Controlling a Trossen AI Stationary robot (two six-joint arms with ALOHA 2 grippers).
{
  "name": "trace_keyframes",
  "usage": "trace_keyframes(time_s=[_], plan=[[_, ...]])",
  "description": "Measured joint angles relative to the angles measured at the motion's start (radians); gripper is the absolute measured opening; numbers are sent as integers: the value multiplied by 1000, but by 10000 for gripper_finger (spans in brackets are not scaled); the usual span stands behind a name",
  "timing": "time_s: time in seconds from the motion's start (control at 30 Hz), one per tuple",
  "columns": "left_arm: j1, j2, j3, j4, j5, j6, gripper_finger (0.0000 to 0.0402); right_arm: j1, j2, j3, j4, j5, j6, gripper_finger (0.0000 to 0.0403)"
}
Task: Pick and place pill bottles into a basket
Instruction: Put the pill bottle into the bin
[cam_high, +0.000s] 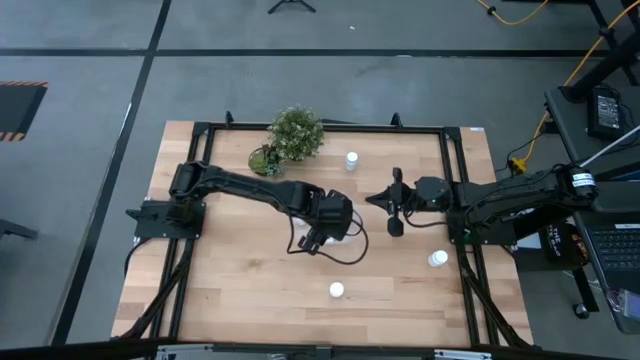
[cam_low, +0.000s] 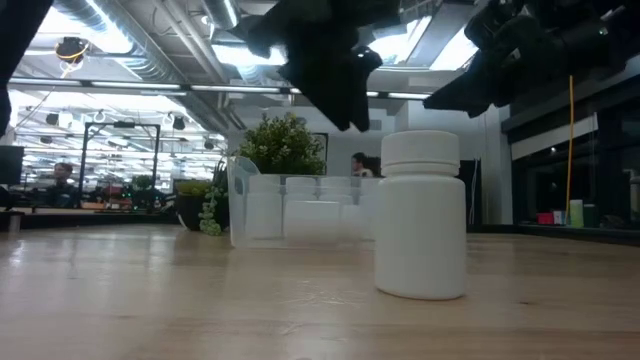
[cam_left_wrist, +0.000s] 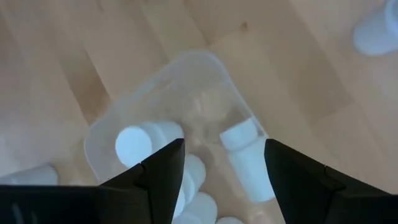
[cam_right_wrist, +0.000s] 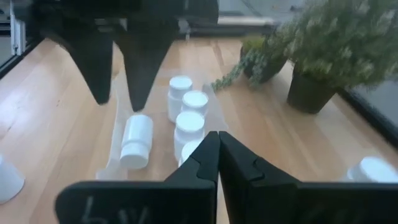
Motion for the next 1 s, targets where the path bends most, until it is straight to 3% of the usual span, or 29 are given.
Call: trace_keyframes(time_s=[0.63,1.0], plan=[[-7,19,-28,40,7,-134,214,1,0,0,-28,0,24,12],[-4,52,-28,25,-24,-126,214,1,0,0,-27,0,25,12]])
